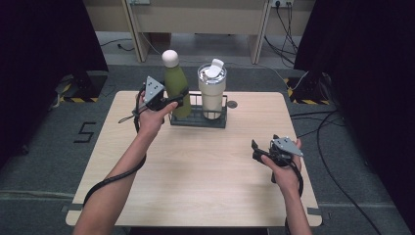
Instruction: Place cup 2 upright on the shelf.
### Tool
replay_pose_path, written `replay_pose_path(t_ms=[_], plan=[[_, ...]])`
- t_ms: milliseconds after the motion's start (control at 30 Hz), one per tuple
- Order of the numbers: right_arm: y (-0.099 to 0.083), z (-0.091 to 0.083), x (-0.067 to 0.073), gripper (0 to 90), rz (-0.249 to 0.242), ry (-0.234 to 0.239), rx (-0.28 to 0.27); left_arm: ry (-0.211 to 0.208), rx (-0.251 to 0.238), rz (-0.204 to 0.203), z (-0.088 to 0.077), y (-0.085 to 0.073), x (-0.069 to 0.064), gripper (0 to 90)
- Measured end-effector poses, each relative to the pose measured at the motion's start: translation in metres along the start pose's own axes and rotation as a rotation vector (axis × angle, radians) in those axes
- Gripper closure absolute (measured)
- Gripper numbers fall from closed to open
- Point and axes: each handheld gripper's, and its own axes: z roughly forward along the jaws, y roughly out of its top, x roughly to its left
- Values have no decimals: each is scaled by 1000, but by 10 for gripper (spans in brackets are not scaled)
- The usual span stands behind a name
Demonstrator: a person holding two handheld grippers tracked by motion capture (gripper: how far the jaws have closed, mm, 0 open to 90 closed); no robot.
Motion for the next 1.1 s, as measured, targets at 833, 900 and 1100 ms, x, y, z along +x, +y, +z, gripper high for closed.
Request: replay_pose_path(t_ms=[833, 900, 1100], plan=[[-1, 1, -1, 149, 3, -2, 4, 21, -5, -1, 12, 7, 7, 211], [-2, 1, -1, 149, 3, -2, 7, 22, -2, 0, 13, 7, 7, 212], [-2, 1, -1, 149, 3, -2, 5, 24, -5, -4, 17, 9, 8, 211]])
